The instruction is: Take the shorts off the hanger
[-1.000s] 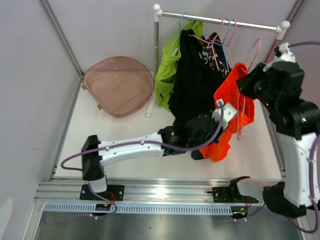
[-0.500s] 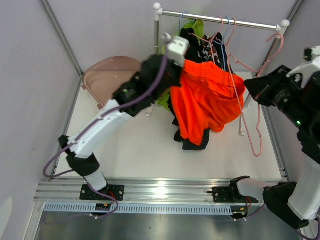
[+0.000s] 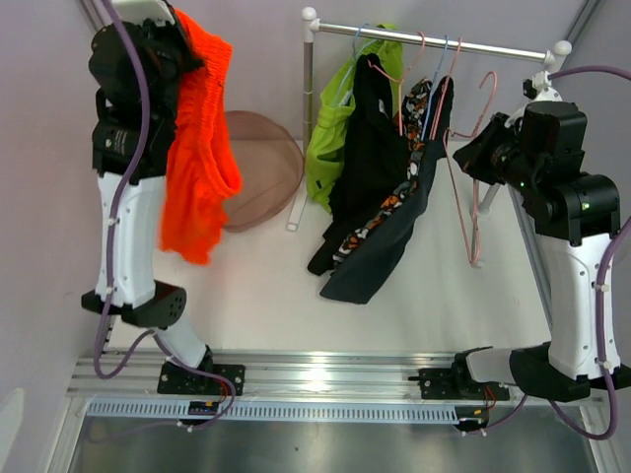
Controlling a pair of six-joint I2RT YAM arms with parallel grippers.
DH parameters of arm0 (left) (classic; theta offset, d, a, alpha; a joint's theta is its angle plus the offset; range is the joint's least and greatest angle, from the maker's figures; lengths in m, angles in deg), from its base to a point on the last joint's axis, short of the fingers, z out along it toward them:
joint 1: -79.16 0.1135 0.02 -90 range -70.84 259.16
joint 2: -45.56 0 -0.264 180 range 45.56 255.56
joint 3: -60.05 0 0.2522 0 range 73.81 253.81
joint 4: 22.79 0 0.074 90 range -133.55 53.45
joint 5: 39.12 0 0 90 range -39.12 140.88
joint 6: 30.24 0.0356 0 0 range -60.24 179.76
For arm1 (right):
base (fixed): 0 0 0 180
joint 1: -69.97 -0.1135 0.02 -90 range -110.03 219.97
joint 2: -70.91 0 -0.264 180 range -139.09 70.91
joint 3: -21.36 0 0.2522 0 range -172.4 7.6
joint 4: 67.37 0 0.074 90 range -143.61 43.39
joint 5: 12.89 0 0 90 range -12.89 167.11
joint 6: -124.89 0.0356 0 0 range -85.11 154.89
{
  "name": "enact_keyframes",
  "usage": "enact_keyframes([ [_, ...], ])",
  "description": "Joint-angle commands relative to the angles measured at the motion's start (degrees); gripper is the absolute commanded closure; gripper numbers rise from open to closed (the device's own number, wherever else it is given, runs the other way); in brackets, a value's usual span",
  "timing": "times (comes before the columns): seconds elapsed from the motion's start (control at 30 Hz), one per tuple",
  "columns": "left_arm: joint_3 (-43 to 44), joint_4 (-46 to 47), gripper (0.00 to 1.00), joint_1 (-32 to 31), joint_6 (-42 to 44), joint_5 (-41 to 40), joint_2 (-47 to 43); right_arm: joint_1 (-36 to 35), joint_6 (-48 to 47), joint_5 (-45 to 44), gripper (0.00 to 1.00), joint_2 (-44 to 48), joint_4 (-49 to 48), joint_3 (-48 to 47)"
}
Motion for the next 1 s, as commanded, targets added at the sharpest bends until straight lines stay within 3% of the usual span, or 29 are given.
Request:
enact_keyframes([
  [0.0, 2.60, 7.76, 1.00, 6.18, -3.44, 5.85, 6.99, 1.01, -2.13, 0.35, 1.00, 1.48, -4.41, 1.27],
  [0.13, 3.38, 16.71, 1.00, 8.74, -3.63, 12.17, 11.73, 1.63, -3.28, -1.05, 1.00, 2.35, -5.64, 4.86],
  [0.4, 5.76, 26.58, 1.00, 9.53, -2.65, 12.72, 19.82, 2.60, -3.54, -1.67, 1.00, 3.06, -8.18, 9.88],
  [0.5, 2.26, 24.56, 1.00, 9.71, -4.06, 11.58, 21.67, 2.77, -3.63, -2.02, 1.00, 3.32, -9.24, 11.64],
  [0.57, -5.88, 24.82, 0.99, 9.71, -4.85, 8.69, 20.71, 3.12, -3.63, -2.02, 1.00, 3.06, -9.77, 12.26],
  [0.63, -9.69, 24.04, 0.83, 9.89, -6.69, 3.24, 19.31, 3.47, -3.98, -1.93, 1.00, 2.53, -9.86, 12.09],
  [0.67, -13.80, 23.42, 0.67, 9.97, -7.22, 2.79, 19.04, 3.56, -4.16, -2.11, 1.00, 2.36, -10.30, 12.00],
  [0.7, -14.62, 22.55, 0.11, 10.06, -7.75, 2.79, 18.86, 3.74, -4.33, -2.46, 1.00, 2.18, -10.56, 11.65],
  [0.73, -15.67, 19.93, 0.01, 10.15, -8.54, 3.31, 18.86, 4.09, -4.86, -2.81, 1.00, 1.66, -10.82, 11.38],
  [0.87, -14.71, 9.64, 0.01, 10.15, -11.70, 4.02, 18.26, 8.21, -5.48, -3.07, 1.00, -0.97, -12.32, 8.22],
  [0.93, -18.83, 7.42, 0.01, 9.98, -13.46, 3.93, 15.45, 9.36, -5.48, -2.99, 1.00, -2.30, -12.93, 5.85],
  [0.97, -27.55, 8.12, 0.01, 9.98, -13.82, 4.45, 10.65, 10.15, -5.48, -2.99, 1.00, -4.04, -13.37, 4.89],
])
